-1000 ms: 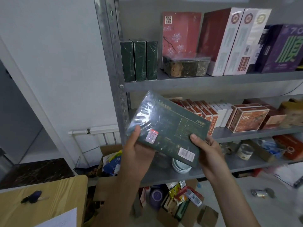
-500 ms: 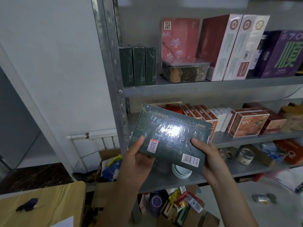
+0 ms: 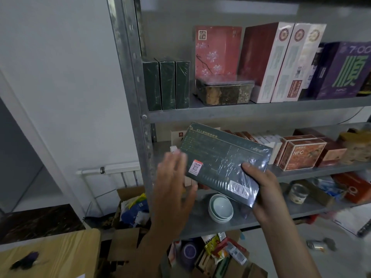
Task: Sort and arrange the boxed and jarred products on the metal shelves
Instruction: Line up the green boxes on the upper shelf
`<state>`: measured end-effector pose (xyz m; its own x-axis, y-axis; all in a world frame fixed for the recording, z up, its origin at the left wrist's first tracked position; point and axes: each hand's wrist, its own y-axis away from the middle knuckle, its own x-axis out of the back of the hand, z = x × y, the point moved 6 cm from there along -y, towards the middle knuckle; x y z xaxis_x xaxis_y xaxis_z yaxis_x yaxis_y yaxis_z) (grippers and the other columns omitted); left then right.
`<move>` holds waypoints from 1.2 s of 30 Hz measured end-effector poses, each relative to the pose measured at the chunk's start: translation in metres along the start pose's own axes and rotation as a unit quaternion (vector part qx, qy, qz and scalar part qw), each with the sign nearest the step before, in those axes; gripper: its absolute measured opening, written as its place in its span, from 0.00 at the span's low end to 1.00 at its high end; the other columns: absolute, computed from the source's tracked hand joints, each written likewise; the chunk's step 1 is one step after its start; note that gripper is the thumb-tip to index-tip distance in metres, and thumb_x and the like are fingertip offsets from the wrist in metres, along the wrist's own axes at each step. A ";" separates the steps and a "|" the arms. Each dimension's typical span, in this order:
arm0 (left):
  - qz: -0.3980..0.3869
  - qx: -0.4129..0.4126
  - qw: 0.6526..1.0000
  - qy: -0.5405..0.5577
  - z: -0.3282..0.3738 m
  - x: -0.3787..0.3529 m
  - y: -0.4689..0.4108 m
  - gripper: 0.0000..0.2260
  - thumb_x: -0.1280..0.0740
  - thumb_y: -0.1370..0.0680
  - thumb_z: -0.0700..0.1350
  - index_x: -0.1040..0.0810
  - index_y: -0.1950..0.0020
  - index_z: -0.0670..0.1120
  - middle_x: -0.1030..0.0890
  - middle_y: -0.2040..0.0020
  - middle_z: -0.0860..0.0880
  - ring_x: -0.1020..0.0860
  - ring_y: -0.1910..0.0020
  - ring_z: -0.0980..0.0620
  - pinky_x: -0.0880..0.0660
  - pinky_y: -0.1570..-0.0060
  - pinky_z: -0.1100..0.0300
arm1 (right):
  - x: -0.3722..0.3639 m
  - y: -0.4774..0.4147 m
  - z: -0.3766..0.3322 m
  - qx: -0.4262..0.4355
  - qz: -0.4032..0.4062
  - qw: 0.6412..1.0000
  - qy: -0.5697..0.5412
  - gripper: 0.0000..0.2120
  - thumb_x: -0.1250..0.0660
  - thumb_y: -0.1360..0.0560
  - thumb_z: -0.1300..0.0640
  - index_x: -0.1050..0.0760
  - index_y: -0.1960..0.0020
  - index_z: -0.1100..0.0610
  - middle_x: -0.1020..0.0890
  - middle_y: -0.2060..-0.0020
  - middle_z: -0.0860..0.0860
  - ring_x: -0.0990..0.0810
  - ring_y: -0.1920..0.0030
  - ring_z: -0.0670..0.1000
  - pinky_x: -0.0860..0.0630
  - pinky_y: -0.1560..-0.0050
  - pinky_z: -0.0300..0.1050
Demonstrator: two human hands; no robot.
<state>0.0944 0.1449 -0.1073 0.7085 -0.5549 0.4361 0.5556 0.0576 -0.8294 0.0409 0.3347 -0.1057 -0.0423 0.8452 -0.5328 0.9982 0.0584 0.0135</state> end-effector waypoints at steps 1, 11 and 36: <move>-0.029 -0.078 0.996 -0.030 0.010 -0.008 0.002 0.25 0.43 0.20 0.46 0.44 0.23 0.48 0.42 0.22 0.48 0.45 0.22 0.47 0.46 0.24 0.46 | -0.003 0.003 0.000 0.001 0.008 1.000 -0.005 0.30 0.30 0.34 0.60 0.28 0.34 0.66 0.18 0.45 0.64 0.16 0.54 0.58 0.19 0.60 0.48; 0.039 -0.093 0.995 0.016 0.030 -0.008 -0.024 0.30 0.24 0.28 0.44 0.33 0.29 0.47 0.28 0.31 0.47 0.29 0.30 0.49 0.36 0.28 0.51 | -0.037 0.042 -0.001 0.036 0.002 0.999 0.023 0.30 0.32 0.35 0.33 0.24 0.37 0.45 0.15 0.47 0.48 0.16 0.47 0.50 0.21 0.50 0.50; -0.006 0.013 0.998 -0.057 -0.003 0.017 -0.216 0.23 0.47 0.18 0.59 0.28 0.33 0.43 0.24 0.36 0.46 0.27 0.37 0.51 0.28 0.39 0.53 | -0.056 -0.009 -0.095 0.491 0.075 0.836 0.235 0.28 0.33 0.25 0.51 0.36 0.27 0.43 0.25 0.37 0.32 0.24 0.38 0.37 0.24 0.40 0.36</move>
<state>-0.0154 0.1203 0.0780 0.7458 -0.4580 0.4837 0.5745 0.0747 -0.8151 0.0301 0.3371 0.0041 0.3051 0.9324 -0.1937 0.5383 -0.3366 -0.7726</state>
